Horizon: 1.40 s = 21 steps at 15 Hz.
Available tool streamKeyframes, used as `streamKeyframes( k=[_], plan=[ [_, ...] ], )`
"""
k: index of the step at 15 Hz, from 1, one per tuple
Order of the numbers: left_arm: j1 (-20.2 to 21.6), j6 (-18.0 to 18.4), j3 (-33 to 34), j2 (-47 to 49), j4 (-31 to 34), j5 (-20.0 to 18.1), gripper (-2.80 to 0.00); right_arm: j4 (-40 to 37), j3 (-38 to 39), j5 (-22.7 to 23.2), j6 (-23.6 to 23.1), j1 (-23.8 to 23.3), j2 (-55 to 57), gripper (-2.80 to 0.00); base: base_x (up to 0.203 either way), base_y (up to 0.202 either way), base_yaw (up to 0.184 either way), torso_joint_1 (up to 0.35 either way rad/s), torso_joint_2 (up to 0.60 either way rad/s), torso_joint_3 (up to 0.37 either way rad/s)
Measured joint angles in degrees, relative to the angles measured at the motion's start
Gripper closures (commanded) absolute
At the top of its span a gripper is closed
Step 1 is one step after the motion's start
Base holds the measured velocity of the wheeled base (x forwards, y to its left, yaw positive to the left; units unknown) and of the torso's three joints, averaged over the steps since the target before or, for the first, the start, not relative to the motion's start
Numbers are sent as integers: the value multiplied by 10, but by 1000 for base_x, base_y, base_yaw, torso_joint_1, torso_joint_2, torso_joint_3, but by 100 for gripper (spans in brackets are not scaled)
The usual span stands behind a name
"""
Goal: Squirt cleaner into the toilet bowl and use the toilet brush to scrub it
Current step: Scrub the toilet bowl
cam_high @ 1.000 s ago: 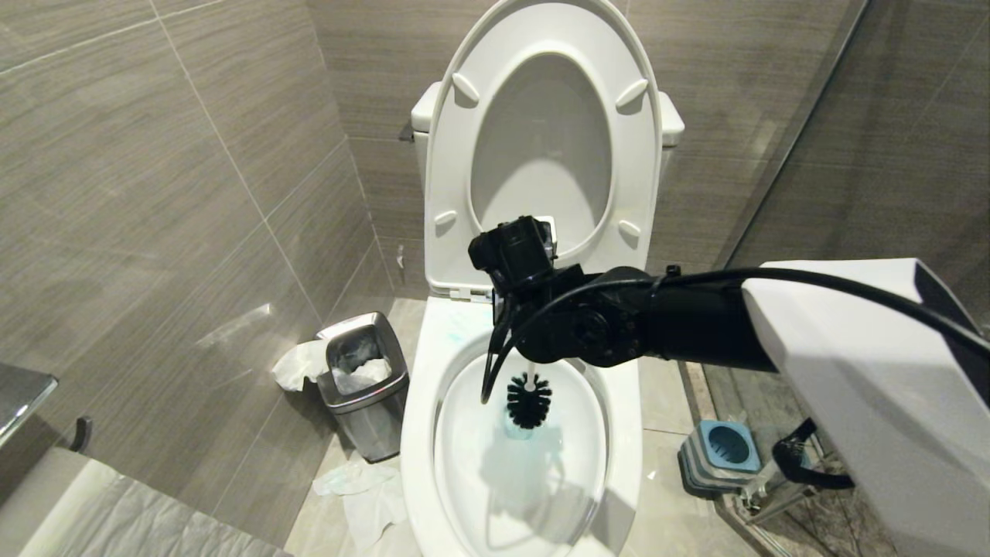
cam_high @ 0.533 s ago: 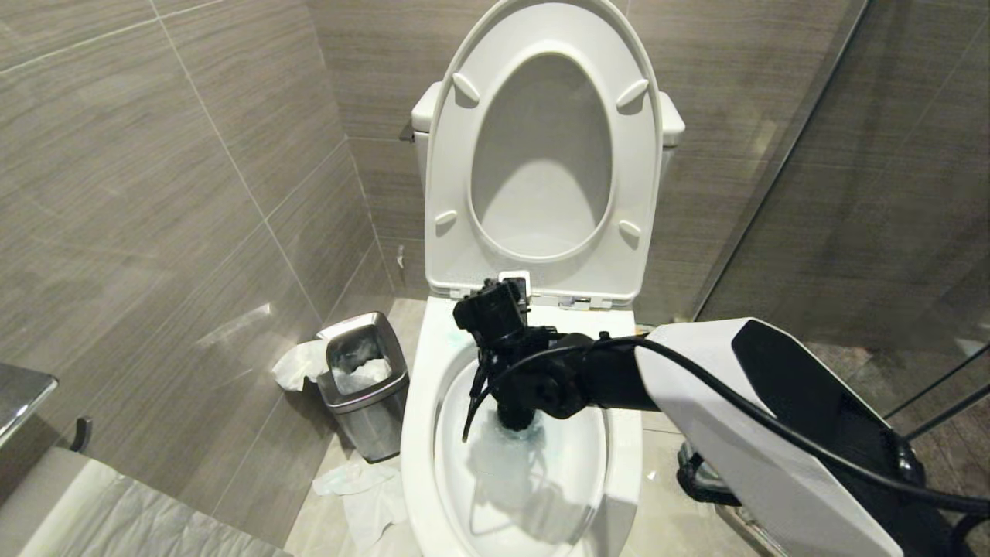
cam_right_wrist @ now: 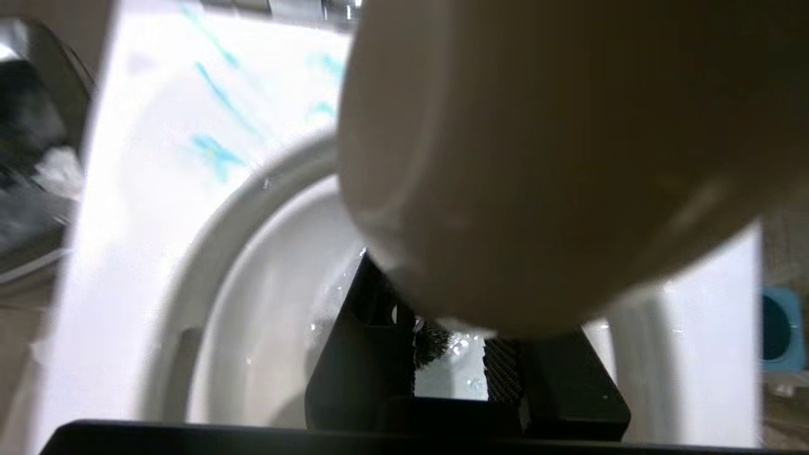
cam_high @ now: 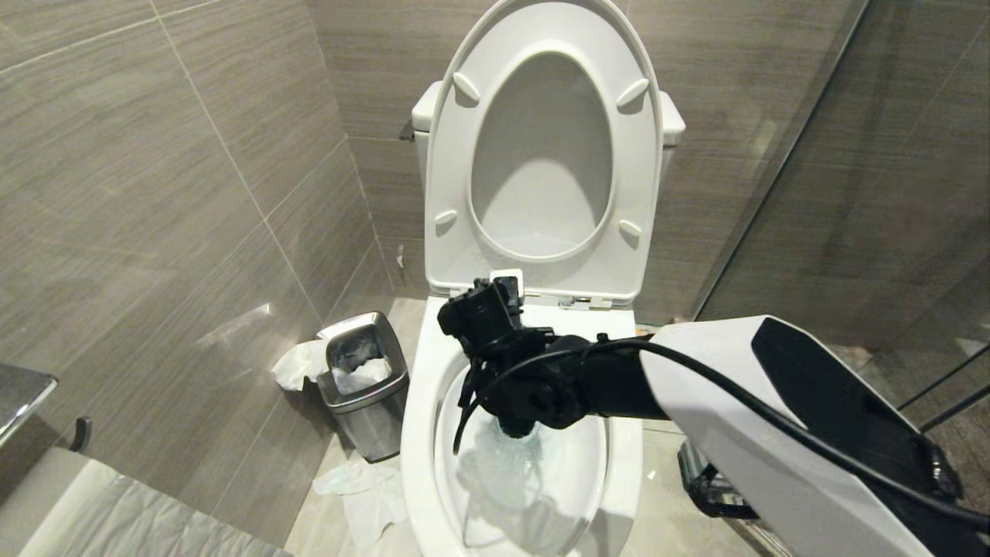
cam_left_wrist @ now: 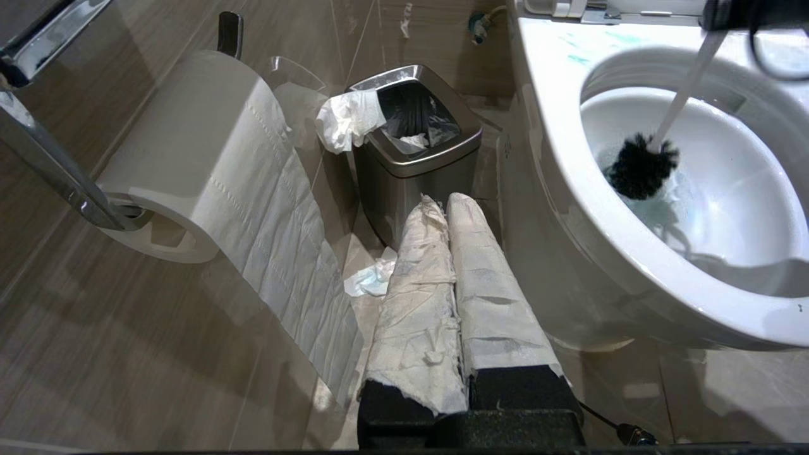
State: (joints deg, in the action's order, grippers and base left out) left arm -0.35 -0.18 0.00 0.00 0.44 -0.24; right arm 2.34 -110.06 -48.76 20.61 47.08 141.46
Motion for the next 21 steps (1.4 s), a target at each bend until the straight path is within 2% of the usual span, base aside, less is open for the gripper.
streamKeyframes(
  k=[5,9,14,18,21],
  plan=[
    [0,0,0,0,0,0,0,-57,44,-51,-8,43,-135,0,0,0,0,0,0,0],
    [0,0,0,0,0,0,0,-62,53,-46,-5,48,-162,0,0,0,0,0,0,0],
    [0,0,0,0,0,0,0,-58,50,-26,18,26,-117,0,0,0,0,0,0,0],
    [0,0,0,0,0,0,0,-58,39,-20,69,4,-46,0,0,0,0,0,0,0],
    [0,0,0,0,0,0,0,-58,18,-21,85,0,5,0,0,0,0,0,0,0]
  ],
)
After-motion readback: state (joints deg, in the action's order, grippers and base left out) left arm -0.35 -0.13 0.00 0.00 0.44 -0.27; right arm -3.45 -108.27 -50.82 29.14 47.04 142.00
